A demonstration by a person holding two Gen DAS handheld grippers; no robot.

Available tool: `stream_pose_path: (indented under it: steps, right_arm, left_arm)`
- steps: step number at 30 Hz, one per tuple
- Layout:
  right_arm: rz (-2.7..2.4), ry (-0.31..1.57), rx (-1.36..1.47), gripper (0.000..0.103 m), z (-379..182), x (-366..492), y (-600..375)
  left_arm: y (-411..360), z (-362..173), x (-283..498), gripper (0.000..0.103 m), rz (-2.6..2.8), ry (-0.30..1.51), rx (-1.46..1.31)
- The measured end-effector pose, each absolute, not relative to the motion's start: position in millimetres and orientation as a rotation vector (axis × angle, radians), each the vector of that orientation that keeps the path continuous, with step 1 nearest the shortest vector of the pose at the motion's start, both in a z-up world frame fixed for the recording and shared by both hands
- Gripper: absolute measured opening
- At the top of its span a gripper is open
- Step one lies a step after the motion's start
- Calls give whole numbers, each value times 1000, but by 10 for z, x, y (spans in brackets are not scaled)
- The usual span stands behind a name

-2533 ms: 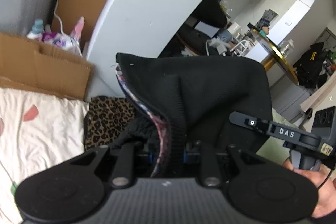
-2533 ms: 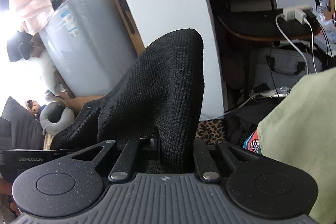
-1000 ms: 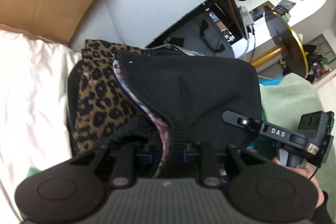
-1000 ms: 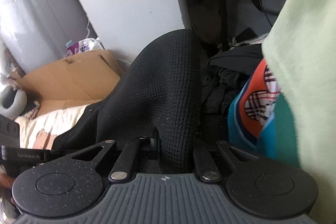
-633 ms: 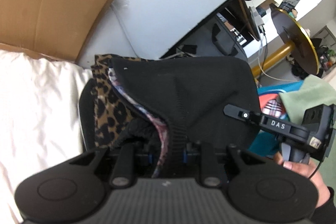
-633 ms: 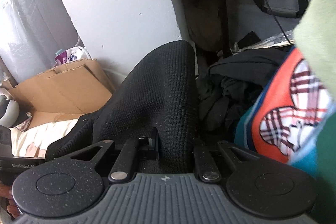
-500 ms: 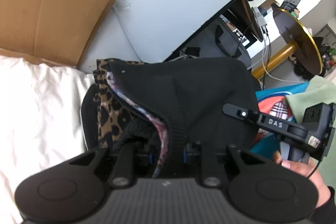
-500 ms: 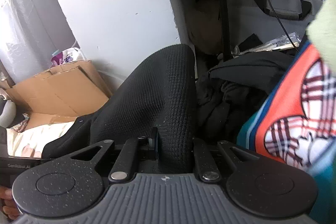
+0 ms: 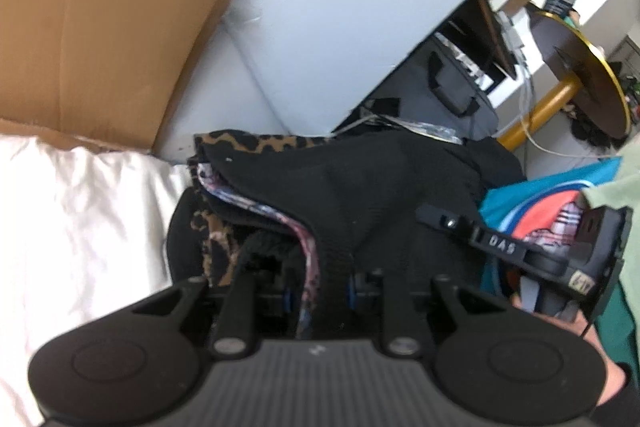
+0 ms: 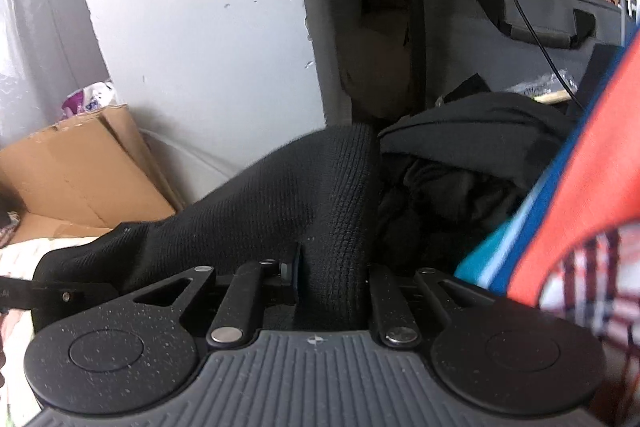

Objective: Fold clothes
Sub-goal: 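Carry the held black shorts with both grippers onto the leopard-print clothes pile, then open both grippers and release the black shorts onto the pile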

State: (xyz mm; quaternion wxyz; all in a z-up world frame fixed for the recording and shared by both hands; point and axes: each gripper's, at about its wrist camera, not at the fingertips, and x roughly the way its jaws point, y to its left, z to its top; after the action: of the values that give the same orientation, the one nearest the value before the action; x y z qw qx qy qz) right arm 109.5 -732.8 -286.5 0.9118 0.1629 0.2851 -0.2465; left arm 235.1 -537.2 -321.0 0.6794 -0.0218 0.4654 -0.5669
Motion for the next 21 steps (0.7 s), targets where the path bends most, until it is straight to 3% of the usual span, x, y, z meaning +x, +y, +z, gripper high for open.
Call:
stream_pose_path:
  steps: [4,5,12,17,21]
  right_arm:
    - [-549,604,283,18,-2917,1238,-7365]
    - [-559,611,275,25,-2937,1267,-7374]
    - [-583,650,268,34,-2919,1367,-7438]
    - [-581,605,390,55,-2772,1283,-7490]
    - [-578,573,425,57,-2688,1246,-7462]
  left_arm:
    - [-5414,-3263,2377,25,-1259,1050,-57]
    - [-5422,-3270,2383,25,-1258,1052,-57]
    - [-5446,-3245,2419,25,-1264,1049,-53]
    - [-5441,-3212,2430,25,-1253,1036,-99]
    - [-5484,-3280,2456,25,-1227,1073,-108]
